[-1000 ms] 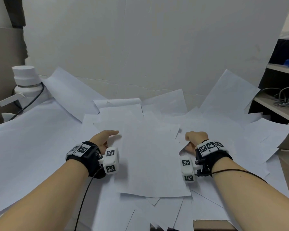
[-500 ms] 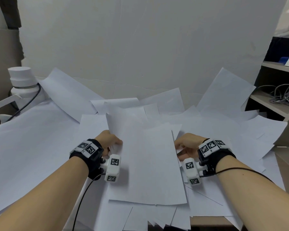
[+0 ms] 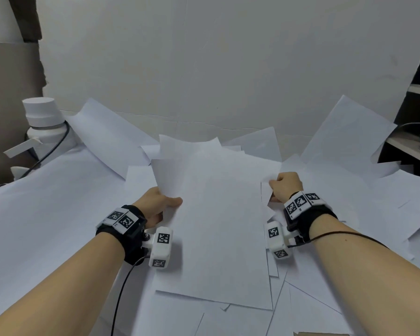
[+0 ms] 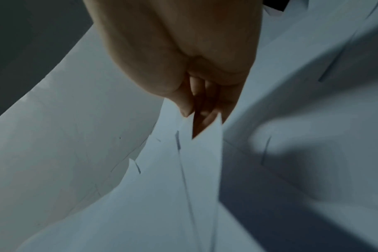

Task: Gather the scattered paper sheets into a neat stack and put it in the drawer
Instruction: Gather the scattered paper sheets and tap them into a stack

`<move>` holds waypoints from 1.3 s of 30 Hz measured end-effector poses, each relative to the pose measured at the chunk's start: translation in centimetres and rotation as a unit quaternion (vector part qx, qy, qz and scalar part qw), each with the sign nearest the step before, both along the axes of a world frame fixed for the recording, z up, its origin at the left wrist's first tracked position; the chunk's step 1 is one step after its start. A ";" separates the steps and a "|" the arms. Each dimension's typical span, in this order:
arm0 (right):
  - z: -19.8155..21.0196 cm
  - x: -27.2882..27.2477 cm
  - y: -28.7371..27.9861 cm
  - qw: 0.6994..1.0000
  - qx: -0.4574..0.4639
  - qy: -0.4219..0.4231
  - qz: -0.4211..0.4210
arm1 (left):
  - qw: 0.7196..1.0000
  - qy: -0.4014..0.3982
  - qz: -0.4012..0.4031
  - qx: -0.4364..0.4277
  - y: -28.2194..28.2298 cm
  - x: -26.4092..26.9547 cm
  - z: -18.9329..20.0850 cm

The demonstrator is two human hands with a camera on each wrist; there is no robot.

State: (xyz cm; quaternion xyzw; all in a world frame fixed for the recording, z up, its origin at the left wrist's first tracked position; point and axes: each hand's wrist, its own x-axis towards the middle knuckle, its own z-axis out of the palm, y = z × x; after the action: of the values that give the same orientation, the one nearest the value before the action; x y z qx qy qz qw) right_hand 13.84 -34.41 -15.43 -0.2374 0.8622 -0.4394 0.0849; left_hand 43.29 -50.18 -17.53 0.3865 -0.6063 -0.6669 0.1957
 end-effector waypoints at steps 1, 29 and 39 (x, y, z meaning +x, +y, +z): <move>0.4 -0.2 -0.2 1.000 -0.012 -0.004 0.011 | 1.000 0.005 -0.002 0.007 -0.2 0.0 -0.1; 0.7 3.3 -5.1 0.982 0.018 -0.141 0.128 | 0.995 -0.017 0.080 -0.065 -2.5 -0.8 -1.6; 0.0 3.4 -2.4 0.964 0.192 -0.045 0.179 | 0.969 -0.070 0.212 -0.107 -2.8 -0.9 -1.0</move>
State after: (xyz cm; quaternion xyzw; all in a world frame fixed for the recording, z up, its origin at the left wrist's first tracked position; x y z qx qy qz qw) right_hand 17.22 -36.86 -15.44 -0.3476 0.8690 -0.2533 0.2447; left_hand 42.44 -52.95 -18.54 0.5288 -0.5904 -0.5126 0.3303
